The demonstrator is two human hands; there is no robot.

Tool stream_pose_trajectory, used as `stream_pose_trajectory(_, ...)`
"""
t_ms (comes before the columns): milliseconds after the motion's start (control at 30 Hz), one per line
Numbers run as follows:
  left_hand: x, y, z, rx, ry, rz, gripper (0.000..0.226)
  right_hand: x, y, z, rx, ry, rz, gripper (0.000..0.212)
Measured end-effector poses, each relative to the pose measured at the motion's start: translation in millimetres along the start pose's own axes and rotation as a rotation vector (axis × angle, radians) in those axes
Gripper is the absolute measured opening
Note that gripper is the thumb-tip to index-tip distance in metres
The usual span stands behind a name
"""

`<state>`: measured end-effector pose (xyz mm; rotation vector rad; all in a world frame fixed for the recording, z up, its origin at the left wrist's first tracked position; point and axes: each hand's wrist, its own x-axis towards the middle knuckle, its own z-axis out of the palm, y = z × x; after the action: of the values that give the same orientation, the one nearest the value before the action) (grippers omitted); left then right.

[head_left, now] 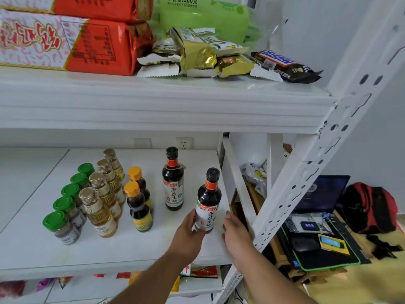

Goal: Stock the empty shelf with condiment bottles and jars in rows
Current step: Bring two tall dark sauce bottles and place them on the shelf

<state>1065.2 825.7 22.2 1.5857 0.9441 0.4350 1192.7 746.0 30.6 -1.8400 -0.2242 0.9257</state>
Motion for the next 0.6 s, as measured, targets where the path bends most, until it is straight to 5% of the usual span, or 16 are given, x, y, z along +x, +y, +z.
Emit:
stream_pose_trajectory(300, -1.9, -3.3, -8.1, 0.078, 0.020, 0.027, 0.077, -0.7, -1.4, 29.9, -0.008, -0.225, -0.076, 0.037)
stream_pose_trajectory(600, -10.7, -14.9, -53.2, 0.063, 0.088, 0.064, 0.069, -4.4, 1.7, 78.4, -0.077, -0.317, -0.145, 0.041)
